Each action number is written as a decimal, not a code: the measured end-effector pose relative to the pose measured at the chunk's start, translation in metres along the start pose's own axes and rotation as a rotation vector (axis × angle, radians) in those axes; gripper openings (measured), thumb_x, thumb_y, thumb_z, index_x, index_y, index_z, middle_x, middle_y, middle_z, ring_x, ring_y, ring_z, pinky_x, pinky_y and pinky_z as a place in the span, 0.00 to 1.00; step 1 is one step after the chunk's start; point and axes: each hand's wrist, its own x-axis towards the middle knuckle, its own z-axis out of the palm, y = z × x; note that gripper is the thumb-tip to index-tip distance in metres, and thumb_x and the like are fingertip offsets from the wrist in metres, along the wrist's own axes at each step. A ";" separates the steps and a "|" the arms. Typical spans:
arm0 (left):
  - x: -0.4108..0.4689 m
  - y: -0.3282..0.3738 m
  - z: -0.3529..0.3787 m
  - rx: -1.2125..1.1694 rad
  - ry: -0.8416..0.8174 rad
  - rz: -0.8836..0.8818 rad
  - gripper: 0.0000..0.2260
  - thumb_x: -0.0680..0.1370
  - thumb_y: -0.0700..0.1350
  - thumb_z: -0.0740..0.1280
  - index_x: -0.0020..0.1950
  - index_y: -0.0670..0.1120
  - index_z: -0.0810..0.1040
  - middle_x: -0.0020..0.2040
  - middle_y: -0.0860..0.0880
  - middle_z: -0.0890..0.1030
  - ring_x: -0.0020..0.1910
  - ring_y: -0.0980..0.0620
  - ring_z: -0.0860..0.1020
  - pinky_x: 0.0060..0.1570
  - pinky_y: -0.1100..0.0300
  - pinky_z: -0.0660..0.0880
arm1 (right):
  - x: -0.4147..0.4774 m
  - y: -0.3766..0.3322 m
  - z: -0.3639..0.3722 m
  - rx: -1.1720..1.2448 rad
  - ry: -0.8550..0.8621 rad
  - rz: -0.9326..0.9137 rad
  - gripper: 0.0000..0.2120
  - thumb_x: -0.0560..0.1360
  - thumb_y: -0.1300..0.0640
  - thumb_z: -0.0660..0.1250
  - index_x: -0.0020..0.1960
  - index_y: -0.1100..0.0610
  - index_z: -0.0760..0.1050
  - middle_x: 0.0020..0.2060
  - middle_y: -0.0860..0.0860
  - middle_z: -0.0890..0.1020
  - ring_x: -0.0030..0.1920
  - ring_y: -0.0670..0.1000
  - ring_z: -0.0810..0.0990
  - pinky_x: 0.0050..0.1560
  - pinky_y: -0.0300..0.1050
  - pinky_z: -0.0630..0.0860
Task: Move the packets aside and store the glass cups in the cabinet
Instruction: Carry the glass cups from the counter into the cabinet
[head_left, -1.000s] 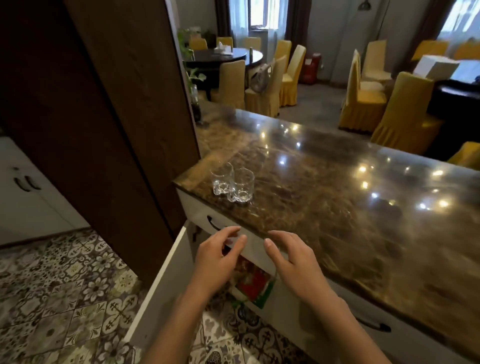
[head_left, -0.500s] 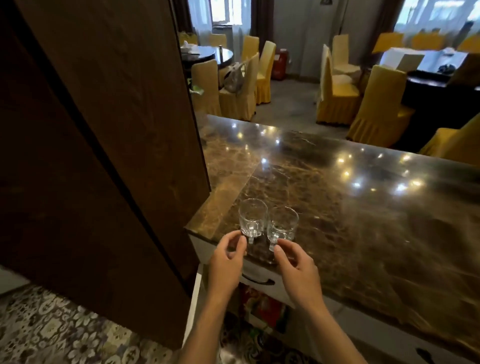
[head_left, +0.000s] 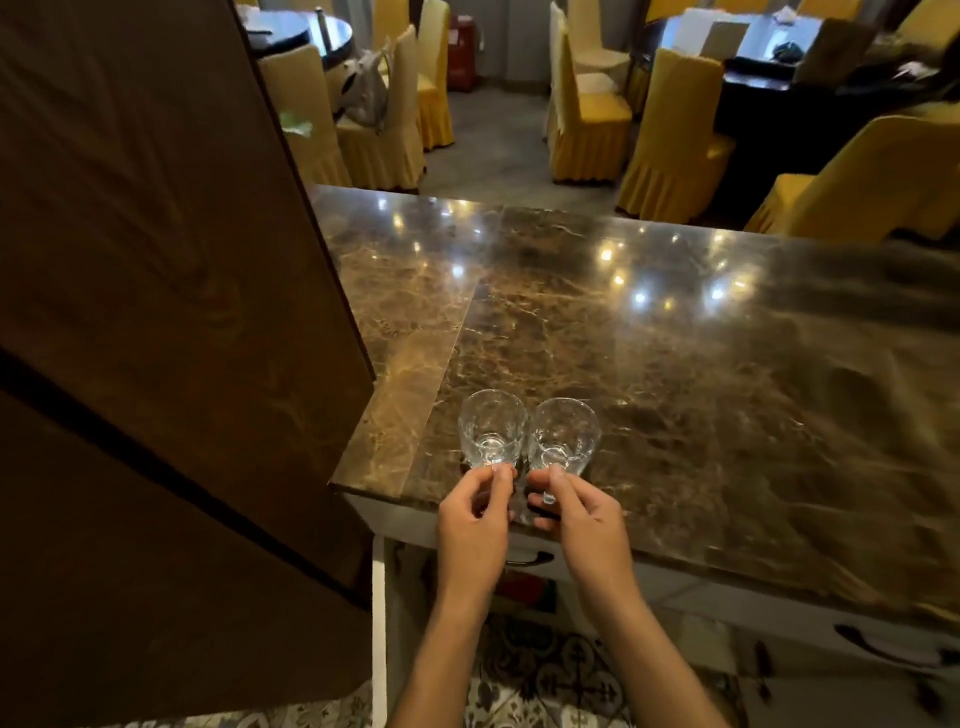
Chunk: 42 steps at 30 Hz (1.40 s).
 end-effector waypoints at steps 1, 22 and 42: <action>0.000 0.000 0.001 0.002 0.002 -0.006 0.10 0.83 0.51 0.65 0.48 0.55 0.85 0.45 0.50 0.86 0.48 0.47 0.84 0.53 0.45 0.82 | 0.000 0.001 0.001 0.007 0.011 0.003 0.15 0.84 0.49 0.62 0.51 0.51 0.87 0.46 0.47 0.89 0.50 0.47 0.87 0.49 0.44 0.83; -0.028 0.008 0.016 0.041 0.120 0.033 0.25 0.77 0.65 0.64 0.34 0.47 0.85 0.35 0.47 0.86 0.40 0.47 0.84 0.44 0.53 0.79 | -0.023 -0.010 -0.024 0.022 0.272 -0.009 0.32 0.79 0.36 0.62 0.29 0.59 0.79 0.36 0.48 0.88 0.40 0.38 0.84 0.45 0.39 0.72; -0.156 -0.009 0.156 -0.021 0.121 0.096 0.20 0.79 0.56 0.68 0.34 0.44 0.86 0.34 0.46 0.86 0.40 0.47 0.85 0.55 0.43 0.81 | -0.084 0.012 -0.226 -0.012 0.266 -0.139 0.29 0.80 0.42 0.65 0.24 0.55 0.74 0.29 0.52 0.84 0.40 0.54 0.86 0.44 0.44 0.73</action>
